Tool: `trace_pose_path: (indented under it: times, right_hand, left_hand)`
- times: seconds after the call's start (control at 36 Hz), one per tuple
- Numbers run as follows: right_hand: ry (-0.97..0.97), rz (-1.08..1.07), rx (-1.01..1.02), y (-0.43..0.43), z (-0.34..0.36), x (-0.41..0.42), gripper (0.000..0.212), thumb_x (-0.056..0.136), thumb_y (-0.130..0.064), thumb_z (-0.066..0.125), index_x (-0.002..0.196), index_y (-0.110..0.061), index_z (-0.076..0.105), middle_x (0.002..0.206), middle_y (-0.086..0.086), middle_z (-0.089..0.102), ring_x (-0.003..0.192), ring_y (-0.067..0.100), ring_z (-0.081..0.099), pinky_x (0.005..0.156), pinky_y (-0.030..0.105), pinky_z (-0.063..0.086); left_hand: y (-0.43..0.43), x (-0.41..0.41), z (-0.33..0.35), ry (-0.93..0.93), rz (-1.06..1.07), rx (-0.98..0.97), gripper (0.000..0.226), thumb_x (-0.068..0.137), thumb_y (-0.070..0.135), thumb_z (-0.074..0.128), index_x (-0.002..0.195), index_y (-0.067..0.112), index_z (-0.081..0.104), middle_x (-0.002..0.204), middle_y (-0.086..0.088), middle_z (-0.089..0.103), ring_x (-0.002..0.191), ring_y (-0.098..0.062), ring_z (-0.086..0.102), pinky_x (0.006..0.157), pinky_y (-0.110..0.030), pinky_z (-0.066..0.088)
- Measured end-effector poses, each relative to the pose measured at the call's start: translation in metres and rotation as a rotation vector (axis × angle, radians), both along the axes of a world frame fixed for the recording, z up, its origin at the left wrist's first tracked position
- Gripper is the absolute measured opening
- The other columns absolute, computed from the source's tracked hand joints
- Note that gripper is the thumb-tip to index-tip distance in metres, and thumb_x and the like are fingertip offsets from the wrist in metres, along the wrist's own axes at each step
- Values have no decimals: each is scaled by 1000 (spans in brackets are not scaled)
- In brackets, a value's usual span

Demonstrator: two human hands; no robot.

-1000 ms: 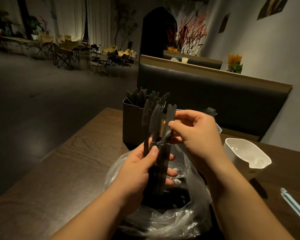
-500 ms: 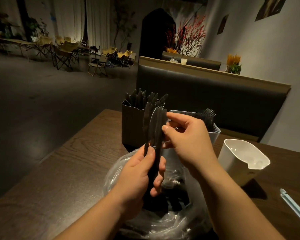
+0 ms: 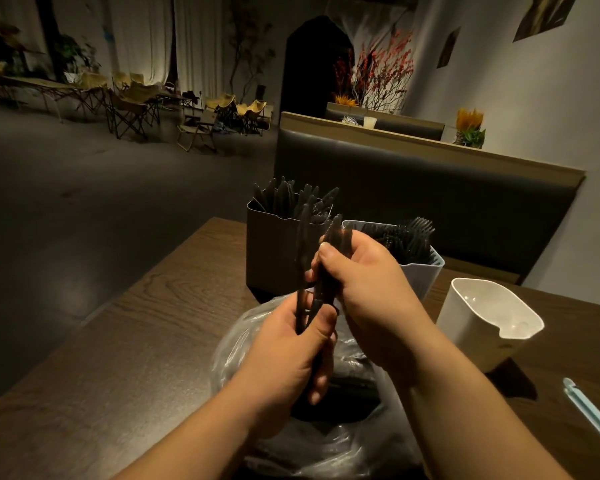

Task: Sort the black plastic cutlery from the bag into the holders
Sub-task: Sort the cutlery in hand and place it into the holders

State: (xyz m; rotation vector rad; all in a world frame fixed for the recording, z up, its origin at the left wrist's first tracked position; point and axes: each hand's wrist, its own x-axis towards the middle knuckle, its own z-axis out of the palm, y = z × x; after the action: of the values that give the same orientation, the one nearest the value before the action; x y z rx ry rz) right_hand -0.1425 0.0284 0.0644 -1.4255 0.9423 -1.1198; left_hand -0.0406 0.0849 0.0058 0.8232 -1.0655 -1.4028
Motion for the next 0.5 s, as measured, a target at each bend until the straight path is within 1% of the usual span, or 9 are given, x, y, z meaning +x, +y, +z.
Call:
trace_pose_path:
  times: [0.06, 0.11, 0.17, 0.22, 0.25, 0.33, 0.36, 0.44, 0.5]
  right_hand:
    - [-49, 22, 64, 0, 2, 1, 13, 104, -15, 49, 99, -13, 61, 83, 1, 66, 78, 12, 66, 68, 27, 55]
    - [-93, 50, 110, 2, 4, 4, 14, 105, -17, 47, 103, -12, 59, 92, 4, 72, 85, 17, 72, 70, 32, 56]
    - [-117, 96, 123, 4, 4, 6, 11, 104, -20, 47, 108, -14, 55, 97, 9, 76, 91, 25, 74, 77, 37, 57]
    - [-98, 145, 92, 8, 5, 5, 14, 102, -23, 54, 113, -15, 51, 94, 10, 75, 87, 26, 75, 82, 40, 58]
    - [-86, 152, 73, 9, 5, 4, 21, 98, -25, 60, 115, -16, 51, 92, 10, 73, 82, 23, 74, 81, 38, 59]
    - [-2, 69, -19, 9, 2, 3, 38, 88, -26, 73, 119, -20, 52, 79, 1, 65, 65, 10, 66, 67, 28, 58]
    - [42, 39, -51, 8, 0, 3, 35, 88, -26, 73, 117, -22, 54, 72, -3, 64, 62, 9, 63, 63, 28, 57]
    - [82, 39, -100, 5, -2, 3, 8, 97, -20, 64, 103, -19, 59, 63, -5, 57, 58, 11, 56, 60, 31, 49]
    - [40, 55, -119, 6, 0, 3, 4, 100, -16, 58, 96, -15, 58, 64, -4, 54, 57, 12, 52, 59, 31, 46]
  left_hand:
    - [-1, 1, 0, -15, 15, -16, 66, 75, 51, 64, 107, -3, 45, 66, -10, 48, 38, -13, 38, 33, -21, 29]
    - [-1, 2, -1, -41, -22, -10, 55, 77, 50, 63, 100, 3, 48, 58, -5, 48, 35, -12, 37, 32, -20, 30]
    - [0, 1, -3, -66, -82, 11, 47, 77, 51, 65, 95, 9, 53, 56, -2, 47, 34, -12, 38, 33, -20, 31]
    - [-1, -1, -5, -94, -126, 32, 42, 75, 57, 74, 86, 19, 60, 55, -3, 47, 34, -13, 39, 34, -21, 32]
    - [-2, -1, -5, -105, -133, 49, 44, 73, 59, 77, 82, 19, 60, 54, -2, 47, 34, -13, 39, 34, -21, 33]
    - [-2, 2, -4, -121, -143, 102, 46, 74, 49, 74, 86, 10, 52, 57, -3, 48, 39, -14, 40, 37, -23, 33]
    - [-2, 3, -3, -118, -155, 104, 42, 76, 44, 72, 88, 9, 52, 59, -4, 48, 41, -14, 40, 37, -23, 33]
    - [-1, 2, -1, -112, -157, 96, 38, 75, 40, 70, 89, 10, 53, 58, -5, 46, 41, -15, 39, 37, -23, 32]
    - [-3, 1, -2, -154, -115, 61, 39, 75, 44, 72, 85, 11, 54, 55, -5, 49, 40, -16, 43, 37, -23, 34]
